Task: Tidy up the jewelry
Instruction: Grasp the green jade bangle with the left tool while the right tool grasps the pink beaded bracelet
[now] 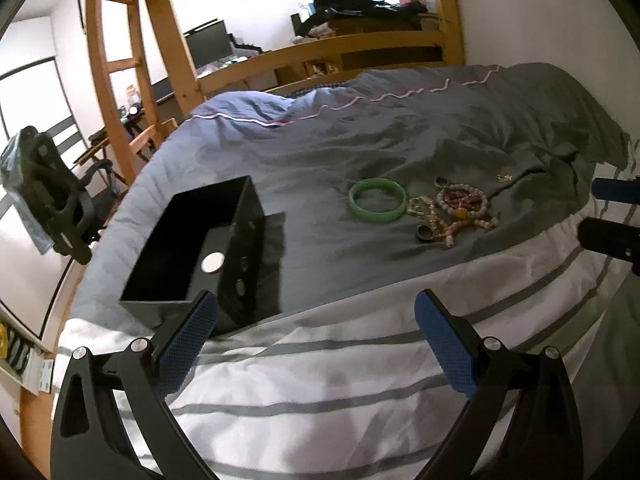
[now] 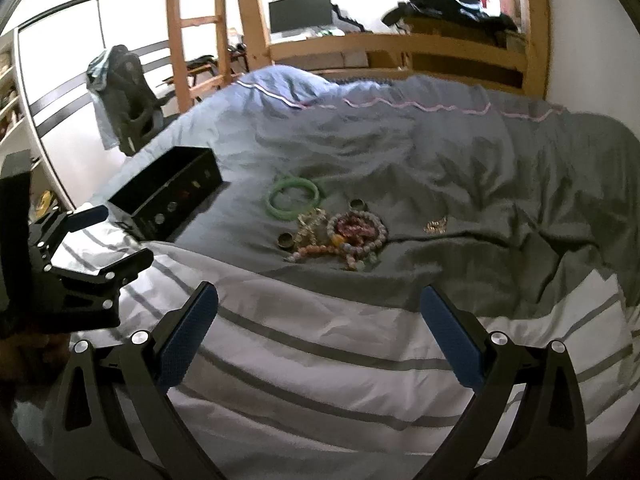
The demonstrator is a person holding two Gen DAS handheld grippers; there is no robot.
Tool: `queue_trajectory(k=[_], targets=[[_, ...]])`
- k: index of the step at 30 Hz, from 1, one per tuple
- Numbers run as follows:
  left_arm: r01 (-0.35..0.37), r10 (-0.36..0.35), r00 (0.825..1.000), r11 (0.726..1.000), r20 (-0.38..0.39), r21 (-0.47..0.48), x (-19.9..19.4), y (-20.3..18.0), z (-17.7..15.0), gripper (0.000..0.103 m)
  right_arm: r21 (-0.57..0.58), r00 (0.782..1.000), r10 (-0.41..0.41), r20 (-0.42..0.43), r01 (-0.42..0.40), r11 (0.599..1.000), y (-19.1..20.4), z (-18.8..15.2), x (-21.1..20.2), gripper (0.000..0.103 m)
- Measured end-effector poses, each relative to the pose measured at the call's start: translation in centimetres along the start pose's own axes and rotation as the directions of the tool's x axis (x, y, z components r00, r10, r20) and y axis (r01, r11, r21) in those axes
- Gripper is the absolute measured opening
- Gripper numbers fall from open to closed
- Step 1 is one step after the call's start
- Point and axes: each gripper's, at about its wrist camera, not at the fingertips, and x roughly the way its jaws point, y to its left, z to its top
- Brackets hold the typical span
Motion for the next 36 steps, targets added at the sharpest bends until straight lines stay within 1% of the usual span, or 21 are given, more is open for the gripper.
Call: queue_trajectory(k=[4,8,11,12,13,17,20,23,25,26,27,29,30,31,32,34,36], targets=[[0.012,-0.012,1.0,1.0,0.002,0.015,1.5,-0.7,1.0,0.097,0.04,1.0,0.003,-0.008,-0.002,0.999,-1.2,0.8,1.2,0.1],[0.042,-0.042,0.999,0.999,-0.001,0.009,4.1,-1.3,2.1,0.097,0.055,1.0,-0.009,-0.013,0.01,0.998,-2.1,1.8,2.7,0.099],[0.077,-0.077,0.997,0.997,0.001,-0.009,6.4,-1.8,3.2,0.097,0.062,0.999,-0.006,-0.032,0.008,0.998,-2.6,2.4,4.1,0.091],[0.09,-0.09,0.996,0.996,0.004,-0.016,7.3,-2.0,3.6,0.097,0.063,0.999,-0.006,-0.042,0.009,0.998,-2.8,2.6,4.8,0.085],[0.103,-0.102,0.995,0.994,0.006,-0.023,8.3,-2.2,4.0,0.097,0.063,0.999,-0.008,-0.053,0.011,0.998,-2.9,2.8,5.5,0.081],[0.125,-0.125,0.992,0.991,0.011,-0.05,11.4,-2.6,5.5,0.097,0.059,0.998,-0.014,-0.065,0.018,0.998,-3.5,3.8,8.0,0.073],[0.125,-0.124,0.992,0.99,0.024,-0.068,13.7,-2.6,6.8,0.097,0.046,0.997,-0.014,-0.078,0.018,0.999,-3.9,4.5,10.2,0.064],[0.128,-0.128,0.992,0.987,0.005,-0.097,16.3,-2.3,7.7,0.097,0.037,0.994,0.001,-0.108,0.003,0.999,-4.1,4.7,12.5,0.057],[0.123,-0.129,0.991,0.985,-0.035,-0.122,18.3,-2.2,8.0,0.097,0.042,0.99,0.015,-0.141,-0.01,0.999,-4.2,4.8,14.3,0.051],[0.129,-0.138,0.989,0.982,-0.056,-0.136,19.0,-2.0,8.1,0.097,0.044,0.988,0.017,-0.156,-0.011,0.999,-4.2,4.7,15.1,0.048],[0.143,-0.156,0.985,0.978,-0.076,-0.15,19.8,-1.9,8.1,0.097,0.041,0.985,0.018,-0.171,-0.011,0.999,-4.3,4.7,16.0,0.04],[0.164,-0.182,0.979,0.971,-0.092,-0.174,20.7,-1.5,8.1,0.097,0.044,0.985,0.02,-0.174,-0.013,0.999,-4.4,4.8,16.7,0.032],[0.172,-0.19,0.978,0.968,-0.089,-0.18,20.8,-1.4,8.2,0.096,0.048,0.985,0.022,-0.173,-0.014,0.999,-4.5,4.9,17.0,0.024],[0.177,-0.195,0.977,0.967,-0.083,-0.183,20.8,-1.3,8.3,0.092,0.053,0.986,0.022,-0.167,-0.013,0.998,-4.5,5.1,17.1,0.018],[0.179,-0.197,0.977,0.966,-0.08,-0.187,20.8,-1.2,8.3,0.082,0.058,0.986,0.025,-0.163,-0.016,0.998,-4.5,5.2,17.1,0.017],[0.182,-0.2,0.976,0.965,-0.08,-0.191,20.9,-1.1,8.3,0.071,0.072,0.988,0.032,-0.149,-0.022,0.997,-4.6,5.3,16.9,0.017],[0.197,-0.213,0.975,0.961,-0.068,-0.192,20.7,-1.1,8.4,0.045,0.08,0.991,0.036,-0.128,-0.026,0.996,-4.7,5.5,16.4,0.017]])
